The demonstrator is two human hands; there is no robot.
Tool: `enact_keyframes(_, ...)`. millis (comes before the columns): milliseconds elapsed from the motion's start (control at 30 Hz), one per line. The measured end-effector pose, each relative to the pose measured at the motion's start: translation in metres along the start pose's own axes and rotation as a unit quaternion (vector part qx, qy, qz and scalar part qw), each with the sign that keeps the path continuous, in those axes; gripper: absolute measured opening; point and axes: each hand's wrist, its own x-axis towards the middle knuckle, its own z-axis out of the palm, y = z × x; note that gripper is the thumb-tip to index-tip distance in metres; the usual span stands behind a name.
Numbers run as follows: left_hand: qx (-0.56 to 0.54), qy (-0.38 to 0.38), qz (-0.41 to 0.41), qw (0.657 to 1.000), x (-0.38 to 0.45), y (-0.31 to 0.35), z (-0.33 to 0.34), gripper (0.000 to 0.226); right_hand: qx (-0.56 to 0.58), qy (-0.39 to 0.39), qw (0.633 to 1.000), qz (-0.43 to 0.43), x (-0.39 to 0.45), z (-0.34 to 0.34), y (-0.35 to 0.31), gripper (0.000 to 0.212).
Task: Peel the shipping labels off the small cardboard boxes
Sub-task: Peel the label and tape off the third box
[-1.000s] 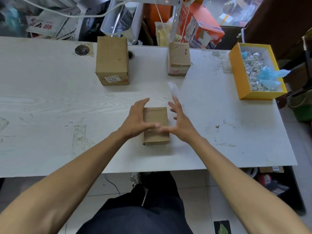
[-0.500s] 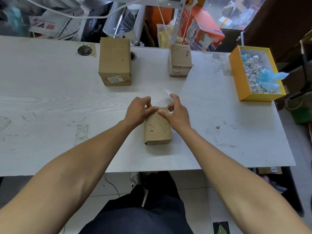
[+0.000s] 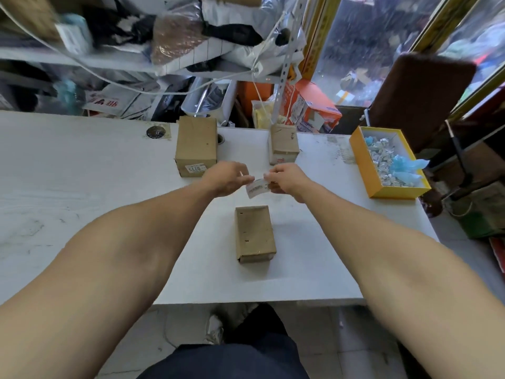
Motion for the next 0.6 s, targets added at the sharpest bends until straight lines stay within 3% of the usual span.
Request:
enact_keyframes(133, -0.018, -0.031, 0.032, 0.999, -0.006, 0.015, -0.032, 0.029, 0.02, -0.035, 0.998, -0.041, -0.015, -0.012, -0.032, 0.01)
enact_keyframes(367, -0.067, 0.032, 0.017, 0.997, -0.017, 0.017, -0.053, 0.029, -0.022, -0.033, 0.996, -0.081, -0.028, -0.008, -0.05, 0.013)
enact_keyframes(500, -0.11, 0.015, 0.021, 0.994, -0.019, 0.02, -0.052, 0.02, -0.11, -0.023, 0.989, -0.099, -0.023, -0.001, -0.051, 0.042)
enact_keyframes(600, -0.149, 0.008, 0.026, 0.988, -0.02, 0.03, -0.05, 0.009, -0.212, -0.003, 0.969, -0.125, -0.023, -0.004, -0.051, 0.01)
